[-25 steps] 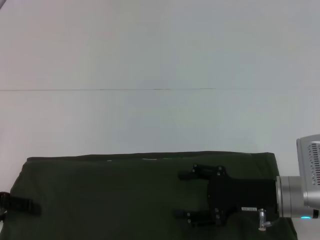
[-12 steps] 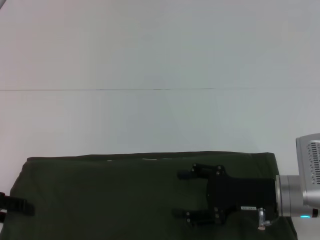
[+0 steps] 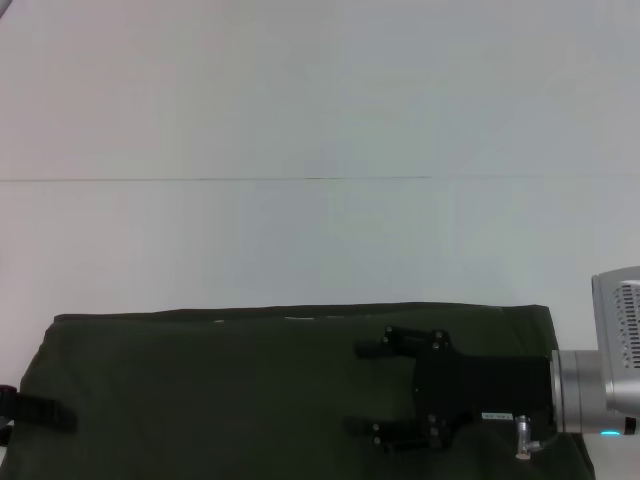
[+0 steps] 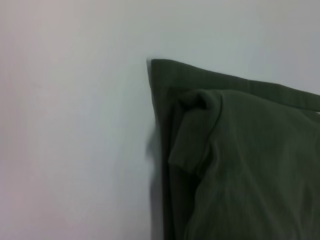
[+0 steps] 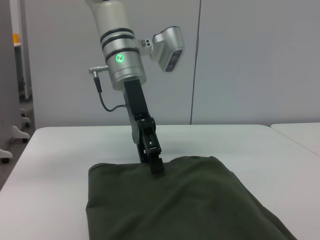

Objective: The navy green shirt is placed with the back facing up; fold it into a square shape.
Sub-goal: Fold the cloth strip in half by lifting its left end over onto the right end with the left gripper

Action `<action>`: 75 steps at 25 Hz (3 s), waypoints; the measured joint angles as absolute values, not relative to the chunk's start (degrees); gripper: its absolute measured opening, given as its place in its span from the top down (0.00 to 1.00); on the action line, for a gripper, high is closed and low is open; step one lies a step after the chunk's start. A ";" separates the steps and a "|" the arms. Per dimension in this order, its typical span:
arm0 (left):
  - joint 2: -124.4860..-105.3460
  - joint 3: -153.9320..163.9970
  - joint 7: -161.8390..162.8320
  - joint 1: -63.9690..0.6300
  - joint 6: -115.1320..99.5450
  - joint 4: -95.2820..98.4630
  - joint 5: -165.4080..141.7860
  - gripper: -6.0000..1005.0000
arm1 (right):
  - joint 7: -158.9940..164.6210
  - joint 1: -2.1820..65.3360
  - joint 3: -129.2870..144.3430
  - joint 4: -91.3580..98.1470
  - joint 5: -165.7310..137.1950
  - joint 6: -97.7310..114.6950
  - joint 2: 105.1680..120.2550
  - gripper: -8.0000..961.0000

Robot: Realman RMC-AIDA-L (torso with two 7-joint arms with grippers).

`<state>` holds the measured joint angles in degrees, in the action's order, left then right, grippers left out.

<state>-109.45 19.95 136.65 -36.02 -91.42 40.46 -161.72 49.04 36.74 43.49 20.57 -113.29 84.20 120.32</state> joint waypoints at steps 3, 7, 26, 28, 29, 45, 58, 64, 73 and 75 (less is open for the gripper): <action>-109.52 20.16 136.66 -36.08 -91.40 39.93 -161.69 0.15 | 49.04 36.74 43.50 20.57 -113.29 84.20 120.32 0.09; -109.53 20.10 136.67 -36.32 -91.51 39.30 -161.56 0.15 | 49.05 36.74 43.51 20.57 -113.29 84.20 120.32 0.09; -109.33 20.96 136.48 -37.56 -92.25 36.87 -160.68 0.18 | 49.04 36.83 43.36 20.56 -113.29 84.20 120.32 0.09; -109.37 21.25 137.04 -37.57 -92.26 37.15 -160.74 0.18 | 49.04 36.84 43.35 20.57 -113.29 84.20 120.32 0.09; -109.39 21.15 137.29 -37.57 -92.21 37.31 -160.68 0.18 | 49.04 36.86 43.34 20.58 -113.29 84.20 120.32 0.09; -109.60 21.27 136.25 -37.26 -91.66 38.22 -160.40 0.75 | 49.04 37.00 43.35 20.82 -113.29 84.10 120.32 0.09; -109.68 21.28 136.17 -37.19 -91.74 39.21 -160.52 0.96 | 49.04 37.00 43.22 20.66 -113.29 84.15 120.32 0.09; -109.69 21.83 136.30 -37.20 -92.01 39.58 -161.15 0.95 | 49.04 37.00 43.05 20.78 -113.29 84.46 120.32 0.09; -108.95 21.92 137.30 -37.06 -92.36 42.06 -163.23 0.95 | 49.04 36.72 43.31 20.88 -111.77 84.79 120.32 0.09; -108.43 22.07 137.62 -36.94 -92.38 42.97 -163.65 0.95 | 49.04 36.54 43.42 20.96 -111.04 85.00 120.27 0.09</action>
